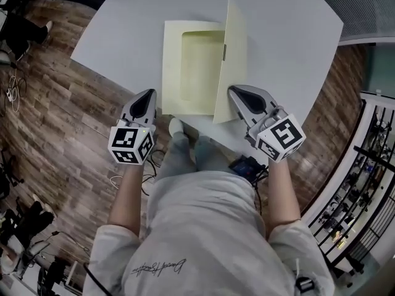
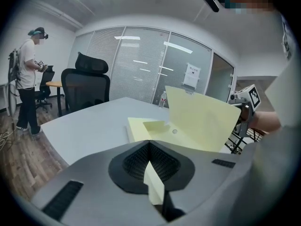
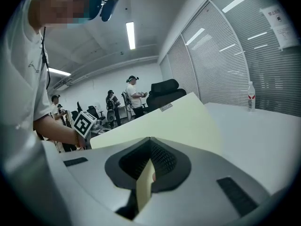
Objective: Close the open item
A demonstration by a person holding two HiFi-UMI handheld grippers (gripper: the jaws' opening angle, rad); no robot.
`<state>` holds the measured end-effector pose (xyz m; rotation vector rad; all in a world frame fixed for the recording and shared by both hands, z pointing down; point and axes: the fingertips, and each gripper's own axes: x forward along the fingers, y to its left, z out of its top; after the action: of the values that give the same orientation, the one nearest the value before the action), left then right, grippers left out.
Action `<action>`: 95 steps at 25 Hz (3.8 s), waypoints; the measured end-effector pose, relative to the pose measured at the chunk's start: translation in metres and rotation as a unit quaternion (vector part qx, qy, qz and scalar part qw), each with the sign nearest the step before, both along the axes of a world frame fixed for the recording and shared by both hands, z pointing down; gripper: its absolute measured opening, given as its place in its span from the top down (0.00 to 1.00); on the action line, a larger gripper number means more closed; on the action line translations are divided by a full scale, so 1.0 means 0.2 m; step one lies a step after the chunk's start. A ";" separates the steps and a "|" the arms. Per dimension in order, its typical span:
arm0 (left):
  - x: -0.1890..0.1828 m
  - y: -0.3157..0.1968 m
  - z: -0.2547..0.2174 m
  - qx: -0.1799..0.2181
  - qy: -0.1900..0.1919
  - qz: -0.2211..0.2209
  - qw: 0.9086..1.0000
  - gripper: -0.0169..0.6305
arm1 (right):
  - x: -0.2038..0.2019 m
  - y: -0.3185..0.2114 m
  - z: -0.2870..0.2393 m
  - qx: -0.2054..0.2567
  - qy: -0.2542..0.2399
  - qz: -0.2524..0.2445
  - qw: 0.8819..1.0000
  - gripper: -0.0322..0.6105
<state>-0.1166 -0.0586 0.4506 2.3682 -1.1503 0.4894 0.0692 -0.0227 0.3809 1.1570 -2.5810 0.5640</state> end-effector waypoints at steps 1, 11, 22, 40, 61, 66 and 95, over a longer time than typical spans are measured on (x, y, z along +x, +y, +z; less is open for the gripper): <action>-0.02 -0.01 0.04 -0.006 -0.003 -0.003 1.000 0.96 | -0.02 0.00 0.01 -0.001 0.004 -0.003 1.000 0.93; -0.03 -0.01 0.35 -0.046 -0.023 0.003 0.999 0.96 | -0.11 -0.01 0.07 -0.013 0.035 -0.011 0.999 0.93; 0.02 0.00 0.43 -0.055 -0.016 0.019 0.998 0.96 | -0.24 -0.03 0.19 -0.041 0.116 -0.024 0.992 0.93; 0.18 0.02 0.44 -0.052 0.009 0.036 0.998 0.96 | -0.34 0.00 0.48 -0.120 0.191 -0.040 0.973 0.93; 0.21 0.02 0.47 -0.061 0.017 0.032 0.997 0.96 | -0.39 0.03 0.64 -0.164 0.238 -0.064 0.955 0.93; 0.21 0.02 0.47 -0.062 0.020 0.031 0.997 0.96 | -0.41 0.05 0.65 -0.168 0.249 -0.071 0.951 0.93; 0.22 0.01 0.47 -0.069 0.025 0.029 0.997 0.96 | -0.44 0.07 0.74 -0.227 0.291 -0.117 0.922 0.93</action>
<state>-0.0718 -0.0571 0.5450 2.2861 -0.9966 0.5100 -0.0188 -0.0092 0.5295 0.7050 -1.9027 0.6065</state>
